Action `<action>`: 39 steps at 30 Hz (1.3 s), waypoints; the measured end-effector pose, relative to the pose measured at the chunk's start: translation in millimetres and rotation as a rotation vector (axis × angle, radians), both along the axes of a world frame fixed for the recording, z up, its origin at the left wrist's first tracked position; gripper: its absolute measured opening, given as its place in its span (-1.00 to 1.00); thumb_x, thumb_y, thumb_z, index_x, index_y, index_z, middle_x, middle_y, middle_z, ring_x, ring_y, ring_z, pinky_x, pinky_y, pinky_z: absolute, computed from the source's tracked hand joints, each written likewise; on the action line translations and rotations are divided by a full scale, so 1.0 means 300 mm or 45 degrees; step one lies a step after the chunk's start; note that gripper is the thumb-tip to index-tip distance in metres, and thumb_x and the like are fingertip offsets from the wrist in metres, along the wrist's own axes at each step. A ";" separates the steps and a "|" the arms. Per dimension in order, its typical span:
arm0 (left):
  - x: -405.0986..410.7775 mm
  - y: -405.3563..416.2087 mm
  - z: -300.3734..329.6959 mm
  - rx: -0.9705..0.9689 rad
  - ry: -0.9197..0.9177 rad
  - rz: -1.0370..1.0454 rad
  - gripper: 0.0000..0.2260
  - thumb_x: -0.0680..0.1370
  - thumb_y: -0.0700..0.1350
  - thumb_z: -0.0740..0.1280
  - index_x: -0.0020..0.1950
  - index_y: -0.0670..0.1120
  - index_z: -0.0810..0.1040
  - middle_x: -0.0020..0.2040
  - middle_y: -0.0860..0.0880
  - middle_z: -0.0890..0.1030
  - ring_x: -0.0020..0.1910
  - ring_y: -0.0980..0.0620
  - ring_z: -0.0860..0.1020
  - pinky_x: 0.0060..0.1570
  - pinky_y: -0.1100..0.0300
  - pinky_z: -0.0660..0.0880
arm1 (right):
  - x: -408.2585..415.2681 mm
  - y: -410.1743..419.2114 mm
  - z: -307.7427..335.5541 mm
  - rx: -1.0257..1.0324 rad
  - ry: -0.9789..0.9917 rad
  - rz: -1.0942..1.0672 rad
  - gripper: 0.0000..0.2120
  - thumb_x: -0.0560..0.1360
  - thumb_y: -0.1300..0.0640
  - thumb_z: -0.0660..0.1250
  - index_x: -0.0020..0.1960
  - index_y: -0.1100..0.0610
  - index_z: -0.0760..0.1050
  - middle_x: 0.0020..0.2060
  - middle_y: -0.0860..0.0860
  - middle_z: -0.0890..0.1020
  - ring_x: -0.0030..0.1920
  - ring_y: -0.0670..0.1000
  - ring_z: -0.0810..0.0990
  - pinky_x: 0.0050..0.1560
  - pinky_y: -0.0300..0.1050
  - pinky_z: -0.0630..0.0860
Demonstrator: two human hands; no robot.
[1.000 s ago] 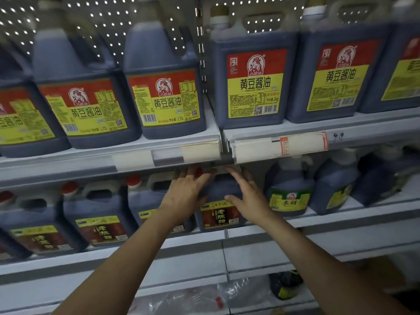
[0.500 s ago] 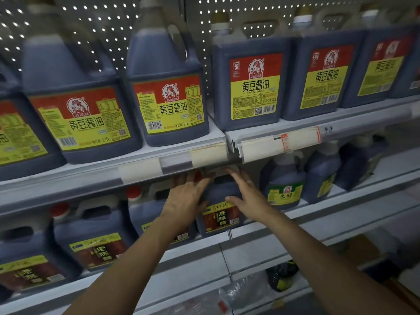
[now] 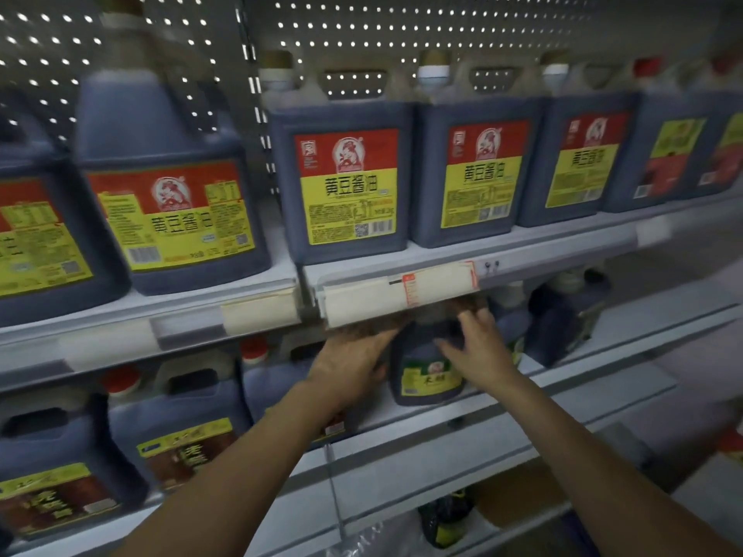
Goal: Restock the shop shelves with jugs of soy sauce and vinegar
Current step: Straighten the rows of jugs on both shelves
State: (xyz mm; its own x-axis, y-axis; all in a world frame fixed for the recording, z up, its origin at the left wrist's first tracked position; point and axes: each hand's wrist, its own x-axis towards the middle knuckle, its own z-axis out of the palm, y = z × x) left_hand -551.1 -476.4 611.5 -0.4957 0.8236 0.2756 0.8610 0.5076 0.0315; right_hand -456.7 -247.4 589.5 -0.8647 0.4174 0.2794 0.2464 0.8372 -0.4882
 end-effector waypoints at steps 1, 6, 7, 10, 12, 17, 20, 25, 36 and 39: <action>-0.002 0.053 -0.010 0.004 -0.070 -0.005 -0.30 0.61 -0.01 0.34 0.67 0.11 0.06 0.62 -0.13 0.26 0.56 -0.22 0.28 0.48 -0.06 0.27 | -0.002 0.039 -0.012 0.006 -0.019 0.053 -0.64 0.53 0.02 0.49 0.10 0.21 0.43 0.11 0.22 0.44 0.20 0.29 0.47 0.16 0.13 0.49; -0.040 0.251 -0.069 -0.060 -0.266 0.085 -0.26 0.63 0.09 0.31 0.66 0.22 -0.09 0.68 -0.06 0.10 0.62 -0.15 0.15 0.53 -0.04 0.24 | -0.026 0.179 -0.075 0.017 -0.119 0.208 -0.48 0.56 -0.02 0.46 0.38 0.21 0.39 0.20 0.25 0.47 0.31 0.28 0.42 0.22 0.08 0.44; -0.040 0.269 -0.077 -0.088 -0.276 0.109 -0.25 0.61 0.08 0.33 0.66 0.20 -0.07 0.67 -0.08 0.13 0.60 -0.17 0.18 0.50 -0.04 0.28 | -0.028 0.190 -0.090 -0.056 -0.121 0.273 -0.41 0.56 -0.01 0.46 0.47 0.16 0.34 0.30 0.24 0.46 0.36 0.26 0.42 0.27 0.06 0.44; -0.019 0.316 -0.080 -0.051 -0.327 0.221 -0.30 0.60 0.04 0.36 0.65 0.10 0.07 0.62 -0.11 0.23 0.55 -0.18 0.27 0.44 -0.03 0.36 | -0.039 0.208 -0.144 -0.313 -0.026 0.469 -0.20 0.56 0.05 0.48 0.65 -0.07 0.09 0.56 0.07 0.29 0.53 0.09 0.30 0.50 -0.02 0.32; -0.004 0.328 -0.063 0.020 -0.368 0.248 -0.33 0.59 0.01 0.40 0.63 0.05 0.16 0.58 -0.13 0.30 0.51 -0.19 0.32 0.39 -0.03 0.40 | -0.048 0.218 -0.174 -0.324 0.097 0.521 -0.16 0.56 0.08 0.48 0.64 -0.20 0.06 0.58 0.00 0.25 0.57 0.04 0.26 0.54 -0.06 0.27; 0.031 0.295 -0.075 0.140 -0.356 0.246 -0.29 0.55 -0.03 0.47 0.62 0.15 0.20 0.54 -0.12 0.37 0.47 -0.18 0.34 0.32 -0.03 0.47 | -0.047 0.231 -0.203 -0.361 0.204 0.584 -0.25 0.55 0.13 0.49 0.59 -0.20 0.20 0.50 -0.01 0.33 0.54 0.05 0.33 0.52 -0.05 0.31; 0.048 0.251 -0.092 0.131 -0.332 0.318 -0.40 0.56 0.00 0.45 0.56 0.09 0.33 0.48 -0.13 0.45 0.39 -0.21 0.44 0.22 -0.03 0.52 | -0.059 0.198 -0.210 -0.417 0.153 0.592 -0.29 0.54 0.10 0.50 0.57 -0.22 0.24 0.39 0.00 0.40 0.45 0.07 0.41 0.43 0.09 0.45; 0.059 0.129 -0.073 0.003 -0.260 0.402 -0.42 0.55 0.04 0.44 0.53 0.08 0.30 0.38 -0.14 0.54 0.26 -0.21 0.54 0.13 -0.04 0.53 | -0.061 0.071 -0.224 -0.414 0.179 0.687 -0.33 0.56 0.08 0.48 0.54 -0.20 0.26 0.37 0.00 0.40 0.42 0.06 0.43 0.38 0.10 0.48; 0.035 -0.017 0.002 -0.228 0.153 0.260 -0.31 0.54 0.09 0.37 0.60 0.29 0.13 0.56 -0.08 0.31 0.51 -0.26 0.23 0.43 -0.16 0.19 | -0.035 -0.044 -0.247 -0.445 0.296 0.609 -0.50 0.56 0.15 0.48 0.44 0.02 0.42 0.33 -0.05 0.43 0.35 -0.05 0.47 0.30 0.01 0.53; 0.024 -0.028 0.000 -0.225 0.130 0.216 -0.33 0.53 0.08 0.40 0.59 0.25 0.20 0.54 -0.09 0.35 0.48 -0.23 0.26 0.40 -0.14 0.20 | -0.027 -0.066 -0.245 -0.464 0.308 0.552 -0.52 0.55 0.20 0.48 0.42 0.05 0.44 0.34 -0.02 0.45 0.36 -0.05 0.47 0.33 -0.02 0.50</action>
